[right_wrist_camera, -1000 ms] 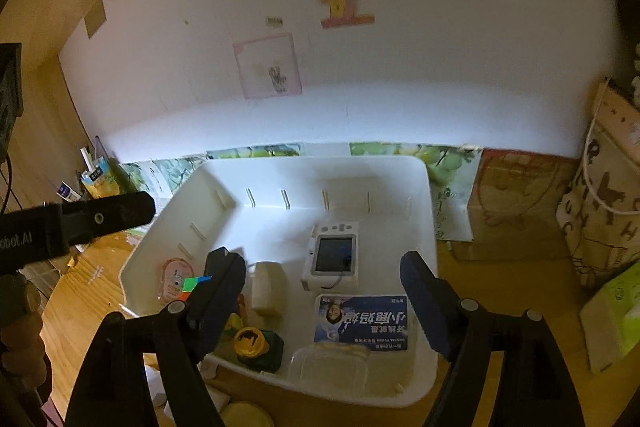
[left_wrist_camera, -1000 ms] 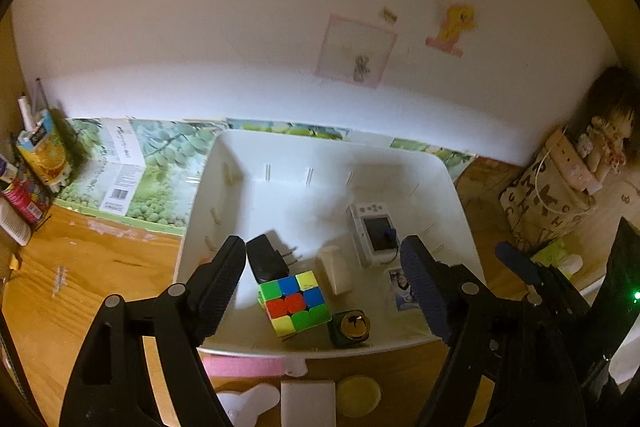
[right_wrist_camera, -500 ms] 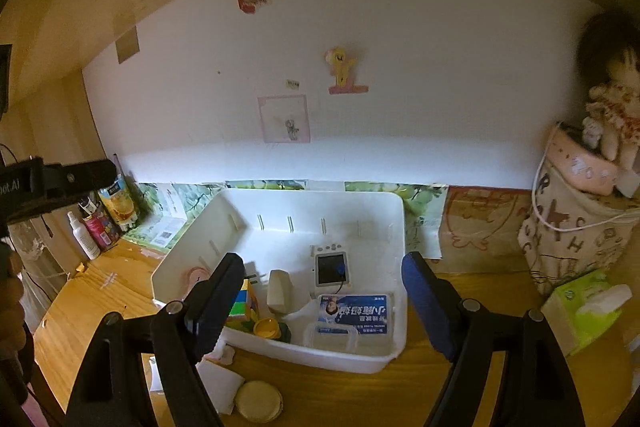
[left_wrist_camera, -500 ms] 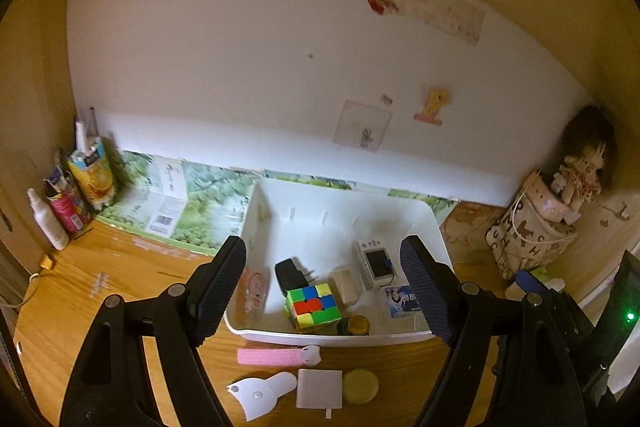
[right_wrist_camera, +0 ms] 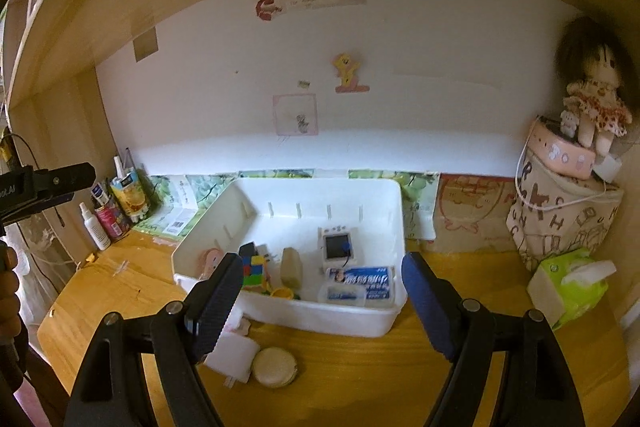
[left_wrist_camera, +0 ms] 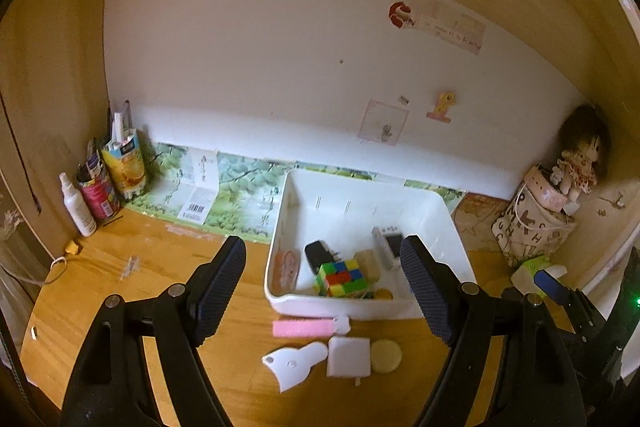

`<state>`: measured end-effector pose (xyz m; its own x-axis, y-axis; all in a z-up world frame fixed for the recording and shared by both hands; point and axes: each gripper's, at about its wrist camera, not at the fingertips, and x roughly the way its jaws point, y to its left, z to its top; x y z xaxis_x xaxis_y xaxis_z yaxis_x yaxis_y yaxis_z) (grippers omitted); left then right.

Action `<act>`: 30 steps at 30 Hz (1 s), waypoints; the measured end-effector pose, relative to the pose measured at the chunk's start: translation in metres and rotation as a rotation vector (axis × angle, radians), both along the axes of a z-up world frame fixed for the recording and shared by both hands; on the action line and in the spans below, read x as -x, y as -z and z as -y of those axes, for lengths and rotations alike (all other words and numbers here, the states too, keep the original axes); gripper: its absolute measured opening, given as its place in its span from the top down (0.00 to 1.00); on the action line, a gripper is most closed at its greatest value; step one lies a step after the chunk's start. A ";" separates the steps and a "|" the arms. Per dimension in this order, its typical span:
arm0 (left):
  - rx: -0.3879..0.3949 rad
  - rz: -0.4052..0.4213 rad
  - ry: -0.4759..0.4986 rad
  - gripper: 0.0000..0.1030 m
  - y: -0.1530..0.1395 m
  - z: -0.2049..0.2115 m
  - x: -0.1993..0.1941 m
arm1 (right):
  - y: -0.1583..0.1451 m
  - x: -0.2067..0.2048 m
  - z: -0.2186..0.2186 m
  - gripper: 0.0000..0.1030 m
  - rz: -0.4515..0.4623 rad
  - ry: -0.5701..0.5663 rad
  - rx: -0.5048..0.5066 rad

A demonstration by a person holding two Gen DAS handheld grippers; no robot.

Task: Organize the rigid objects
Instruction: 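Withdraw both tools from the bin back over the desk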

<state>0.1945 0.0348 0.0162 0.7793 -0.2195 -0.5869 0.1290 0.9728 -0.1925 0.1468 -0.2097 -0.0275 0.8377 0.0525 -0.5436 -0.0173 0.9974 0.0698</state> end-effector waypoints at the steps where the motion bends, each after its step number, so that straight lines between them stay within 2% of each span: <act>1: -0.003 -0.009 -0.001 0.20 0.003 -0.003 0.003 | 0.003 0.002 -0.003 0.21 -0.007 -0.004 -0.004; 21: -0.104 -0.217 -0.028 0.20 0.062 -0.036 0.009 | 0.061 0.014 -0.046 0.21 -0.174 -0.067 -0.029; 30: -0.189 -0.397 0.047 0.20 0.106 -0.031 0.001 | 0.096 0.020 -0.059 0.21 -0.256 -0.086 -0.001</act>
<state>0.1936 0.0655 -0.0900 0.4768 -0.1096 -0.8721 0.1258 0.9905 -0.0557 0.1269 -0.1509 -0.1230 0.6652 0.1188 -0.7371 -0.0839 0.9929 0.0842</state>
